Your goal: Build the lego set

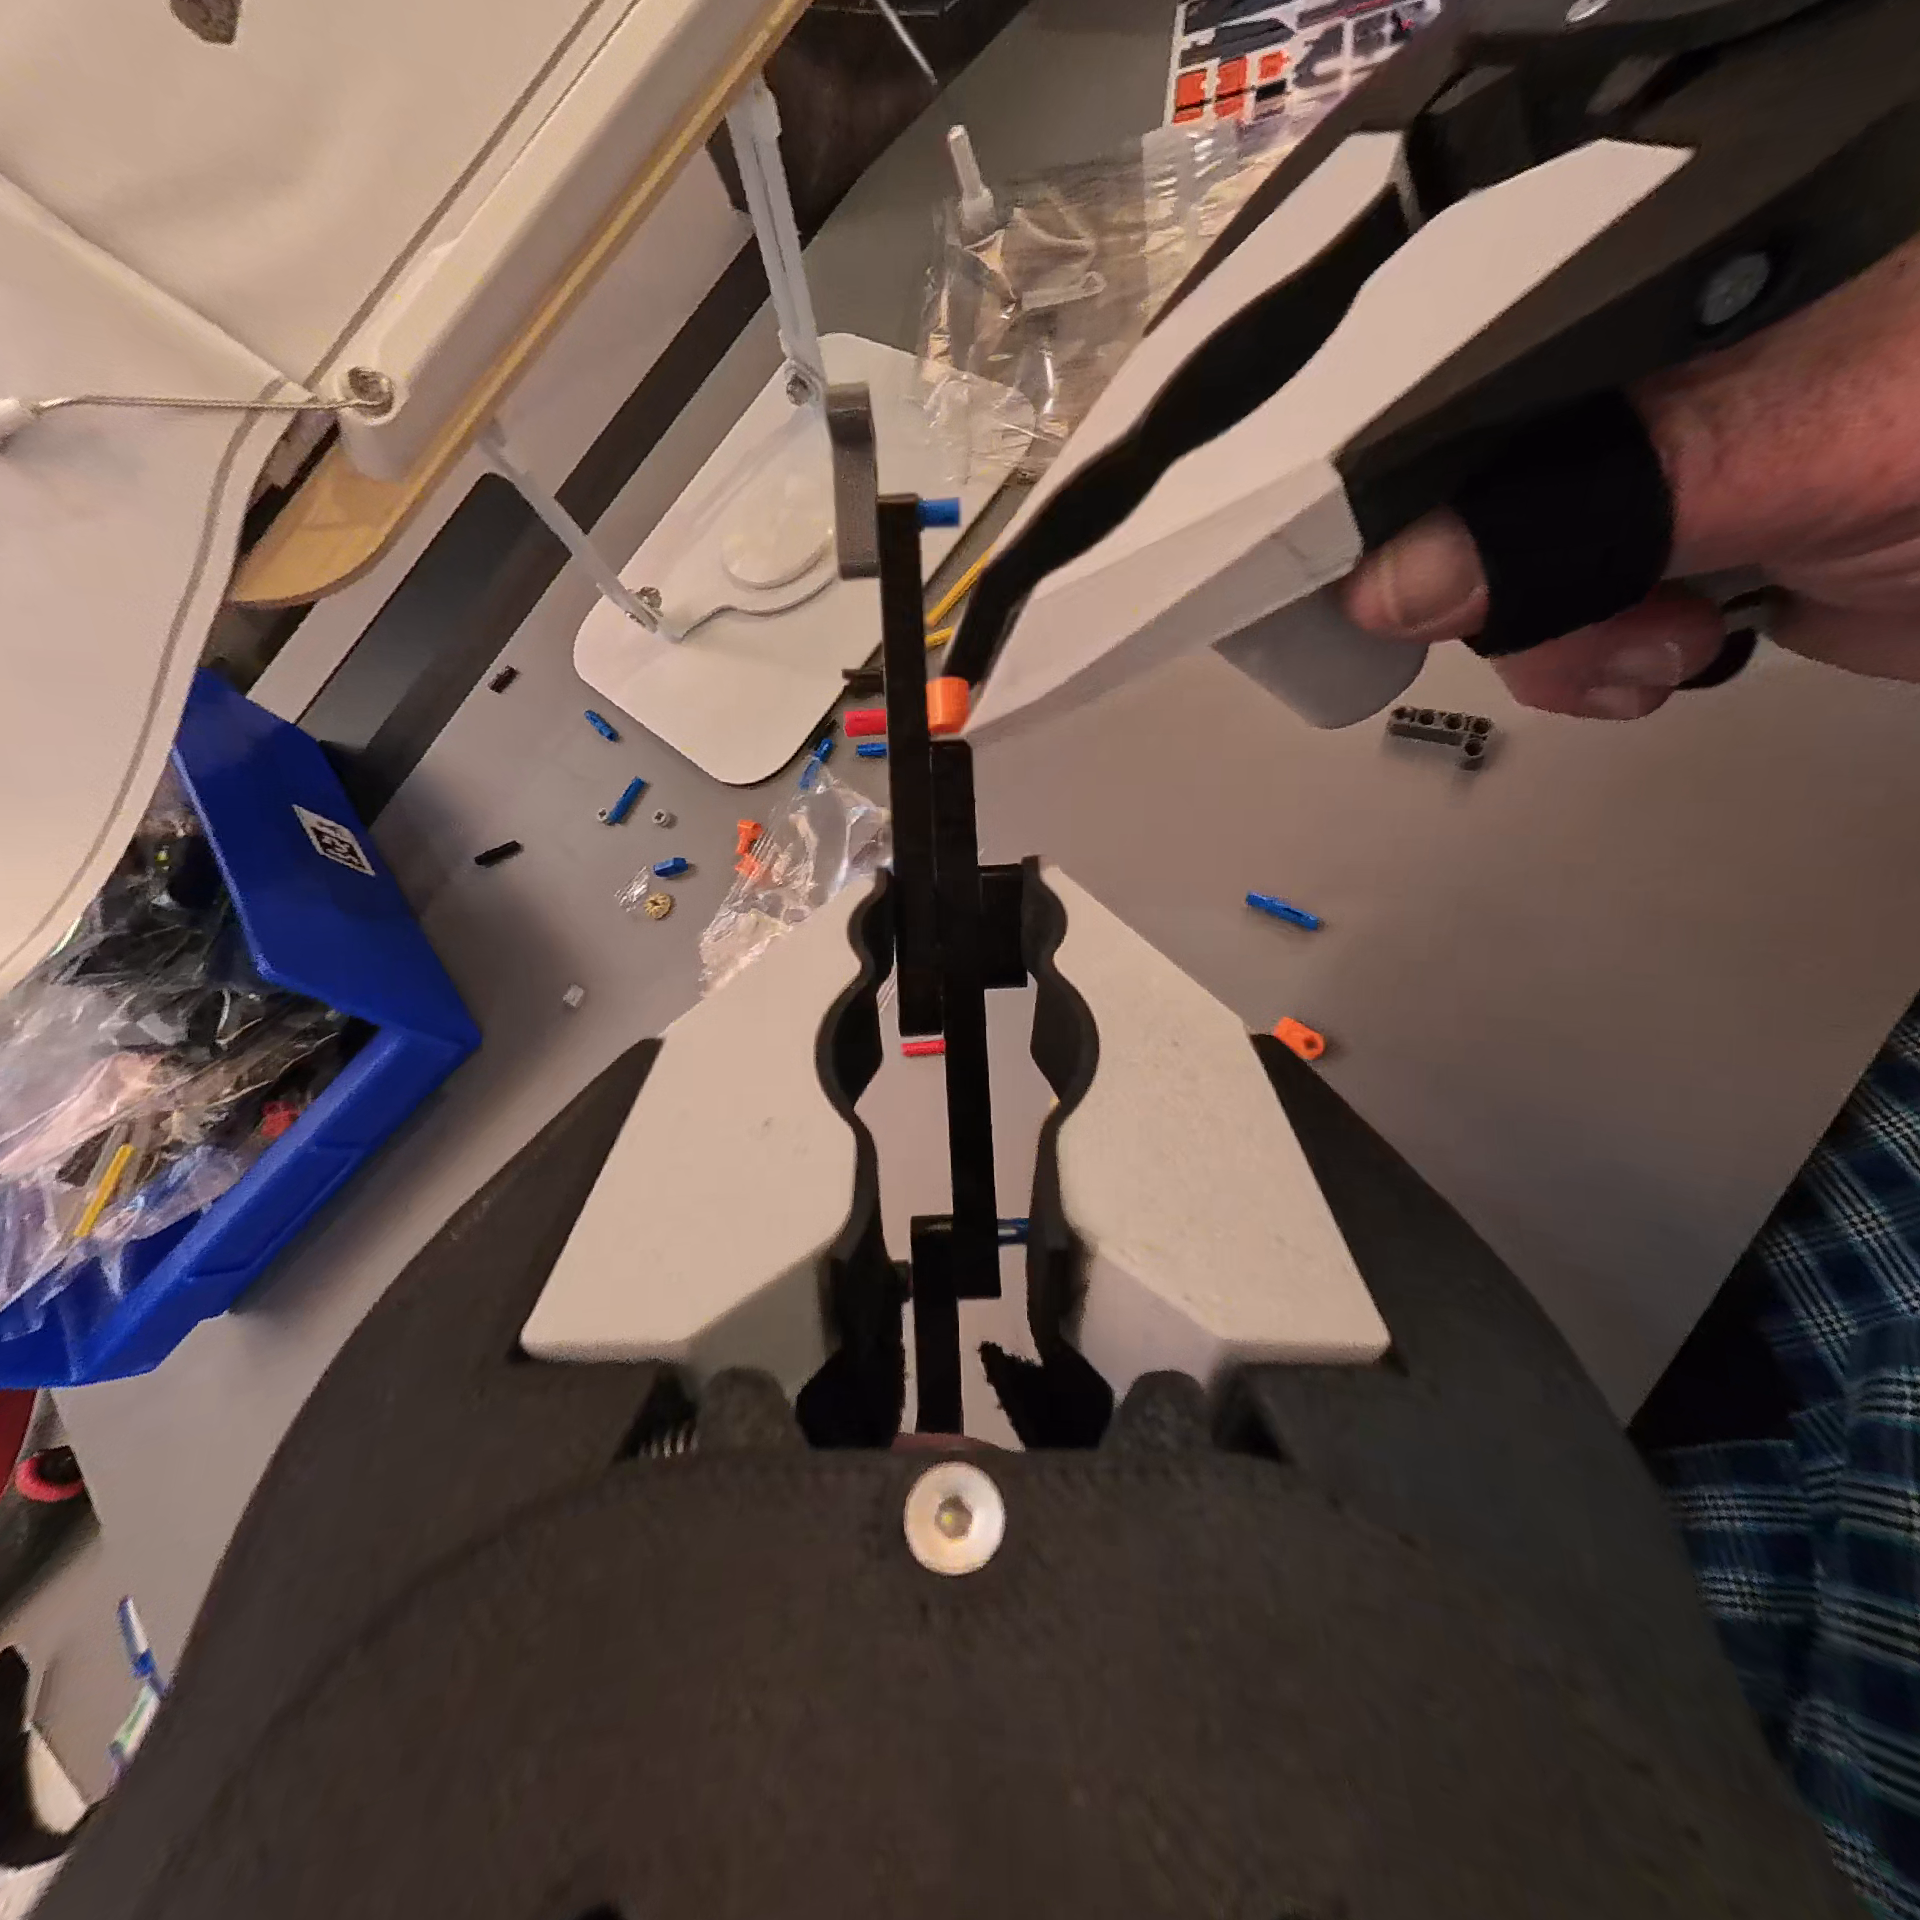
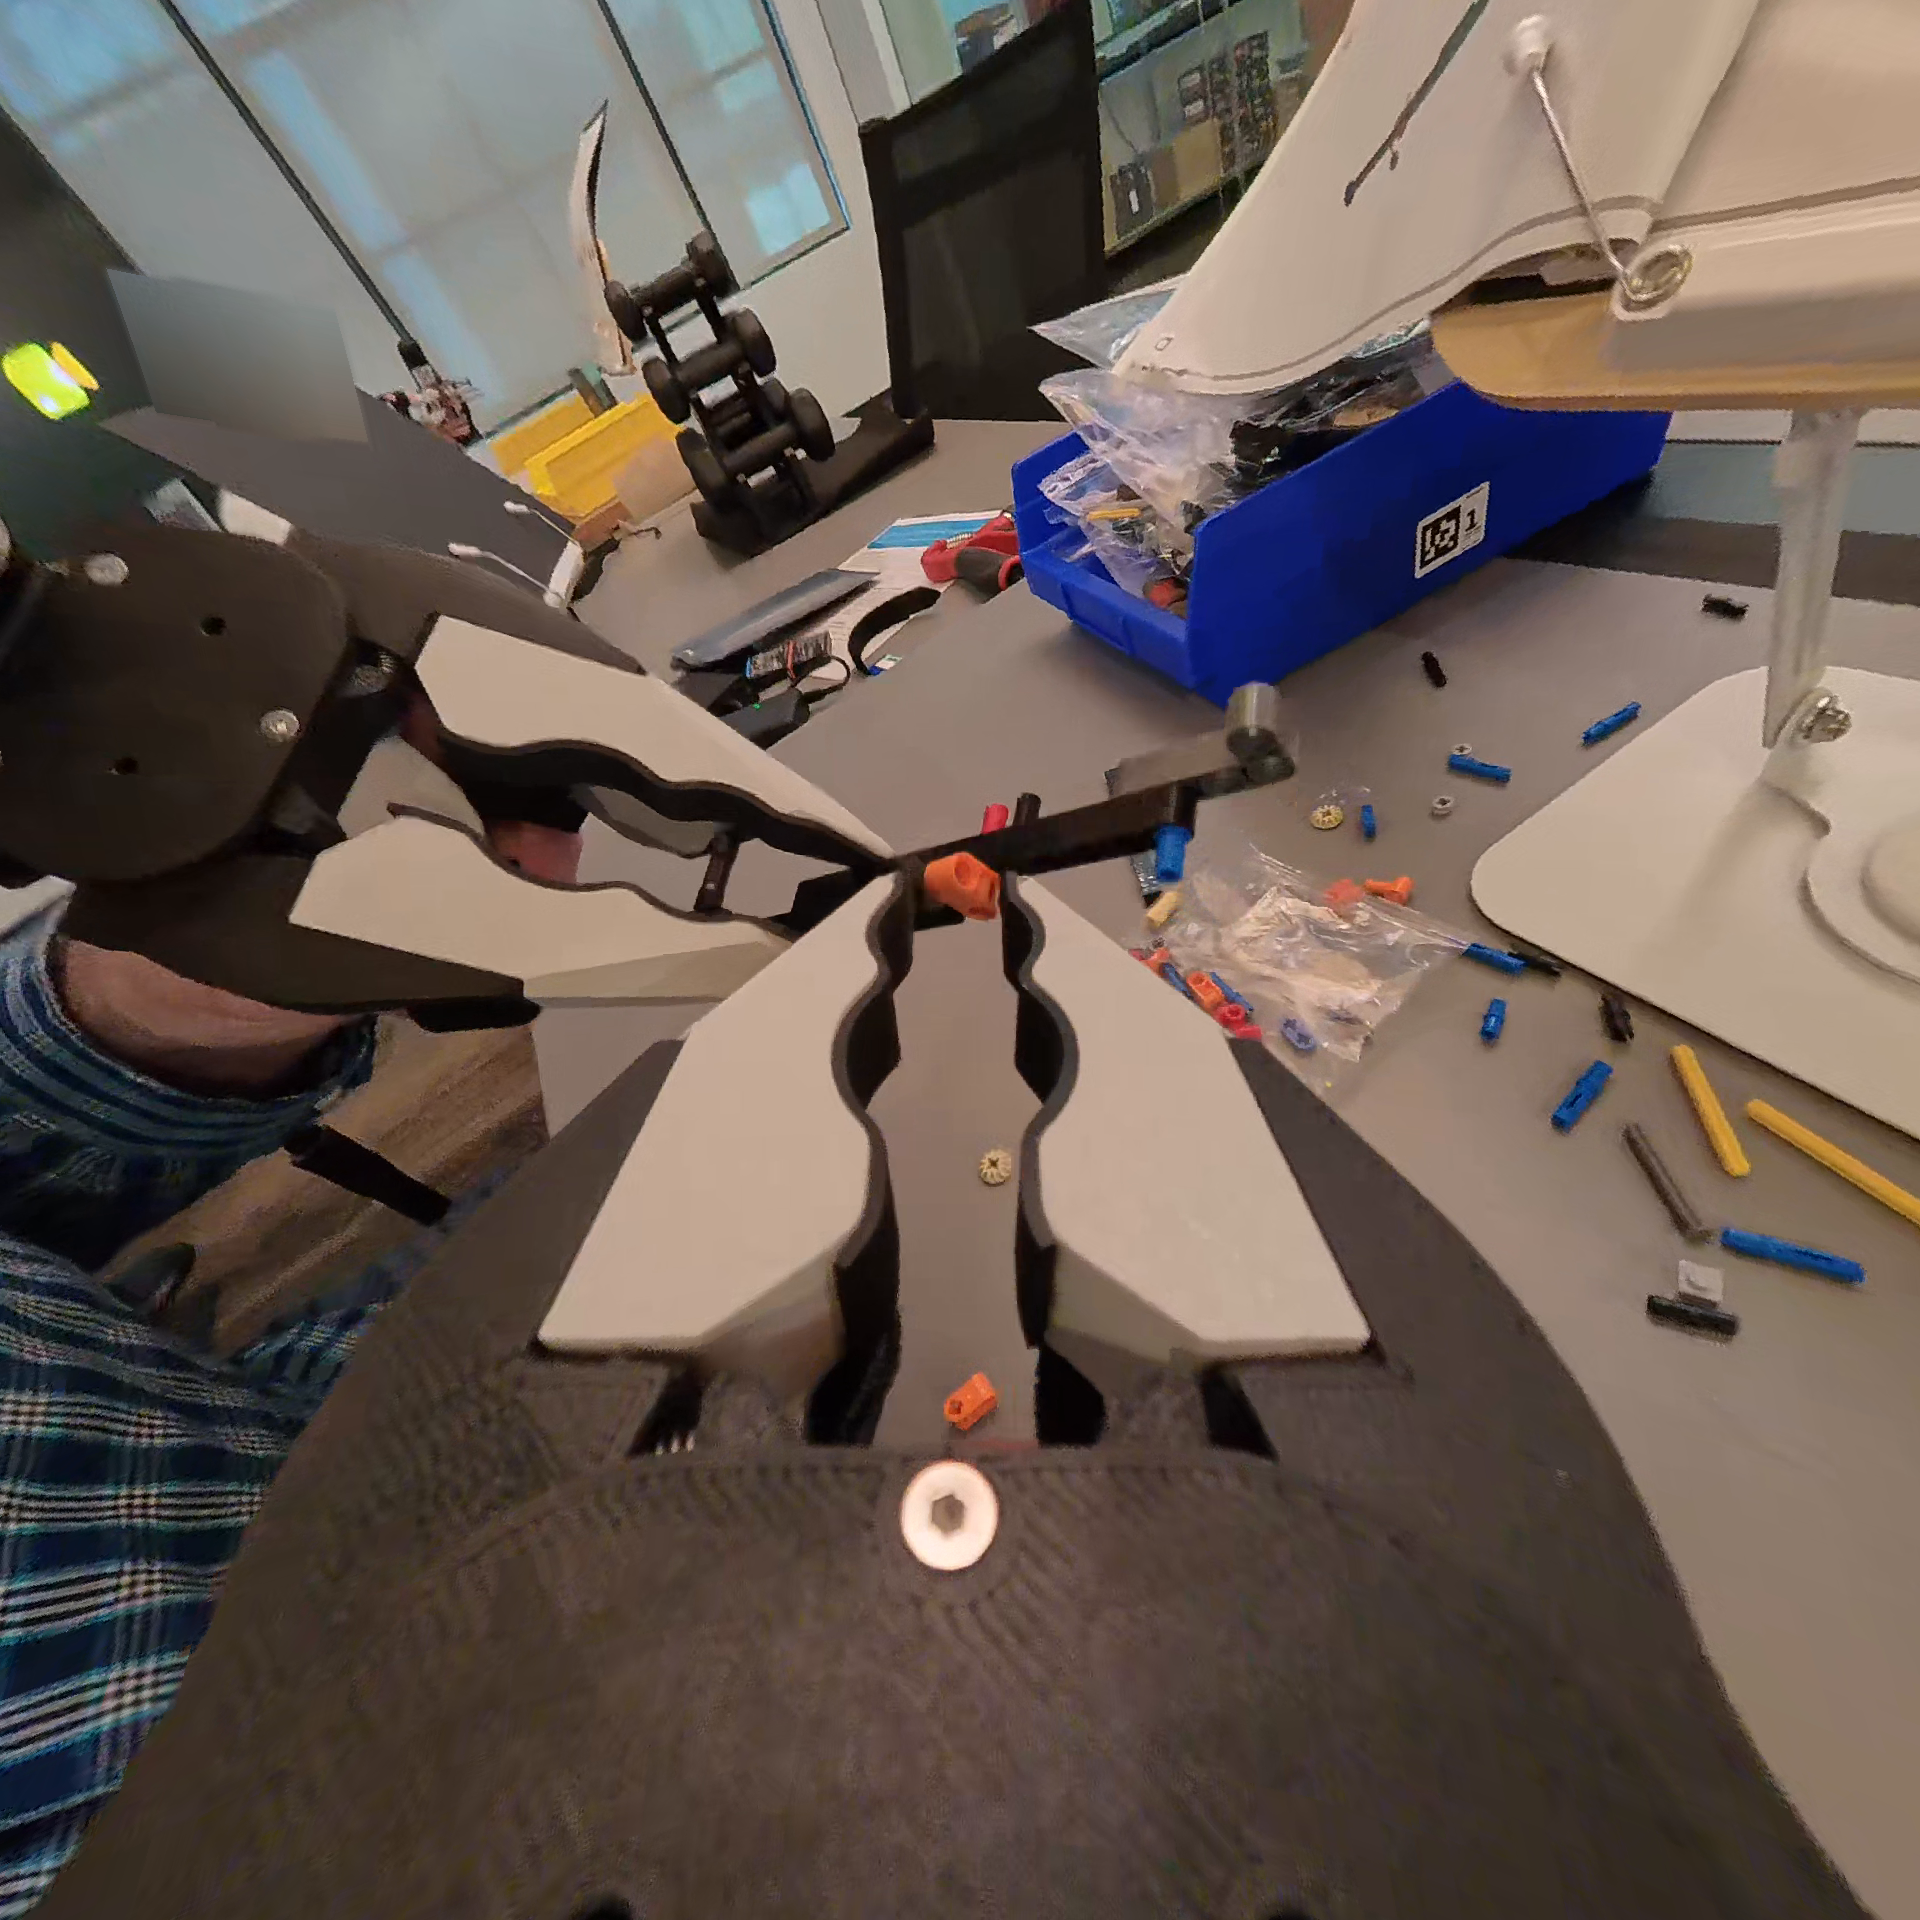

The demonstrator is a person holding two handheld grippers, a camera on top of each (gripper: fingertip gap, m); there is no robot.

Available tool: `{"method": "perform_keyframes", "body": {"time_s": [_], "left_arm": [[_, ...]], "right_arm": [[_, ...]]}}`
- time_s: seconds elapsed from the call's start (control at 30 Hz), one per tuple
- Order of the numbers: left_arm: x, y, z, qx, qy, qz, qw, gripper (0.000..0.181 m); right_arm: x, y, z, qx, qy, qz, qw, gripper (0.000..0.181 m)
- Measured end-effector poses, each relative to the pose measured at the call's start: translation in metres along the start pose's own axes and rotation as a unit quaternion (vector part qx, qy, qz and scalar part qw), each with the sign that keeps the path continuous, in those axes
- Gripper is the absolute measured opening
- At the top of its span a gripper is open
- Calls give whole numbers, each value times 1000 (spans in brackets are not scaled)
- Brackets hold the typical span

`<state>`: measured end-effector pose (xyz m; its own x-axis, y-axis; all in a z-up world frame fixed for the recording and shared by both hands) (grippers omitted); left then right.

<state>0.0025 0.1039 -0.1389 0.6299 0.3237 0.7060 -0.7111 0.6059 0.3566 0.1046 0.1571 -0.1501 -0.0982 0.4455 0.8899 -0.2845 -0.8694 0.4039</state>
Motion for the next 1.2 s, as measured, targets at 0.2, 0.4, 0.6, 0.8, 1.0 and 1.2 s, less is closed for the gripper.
{"method": "perform_keyframes", "body": {"time_s": [0.2, 0.4, 0.6, 0.8, 1.0, 1.2], "left_arm": [[-1, 8, 5, 20, -3, -1, 1000, 21], [3, 7, 7, 67, -3, -40, 997, 21], [5, 4, 8, 121, 7, -103, 987, 21], [7, -4, 5, 136, 11, -148, 979, 21], [9, -4, 5, 139, -3, -147, 979, 21], [9, -2, 7, 134, -17, -133, 982, 21]], "right_arm": [[4, 7, -6, -37, 23, 90, 995, 15], [8, 15, -10, -54, 24, 136, 989, 17], [11, 14, -9, -59, 0, 127, 990, 15], [12, 10, -8, -65, -7, 118, 991, 11], [13, 5, -6, -31, -24, 62, 997, 8], [15, -3, -4, 38, -43, -41, 998, 7]]}}
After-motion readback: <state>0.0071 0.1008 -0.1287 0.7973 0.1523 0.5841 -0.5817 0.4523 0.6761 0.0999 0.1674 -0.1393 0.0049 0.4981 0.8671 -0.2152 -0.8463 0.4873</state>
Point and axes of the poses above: each gripper's, where its closed fingertips meet, z back along the fingers, x out of its top, y = z × x across the jaws, the point moved 7 cm from there along z, back along the fingers, and after that the axes turned 3 degrees about -z, right-handed, at the moved point
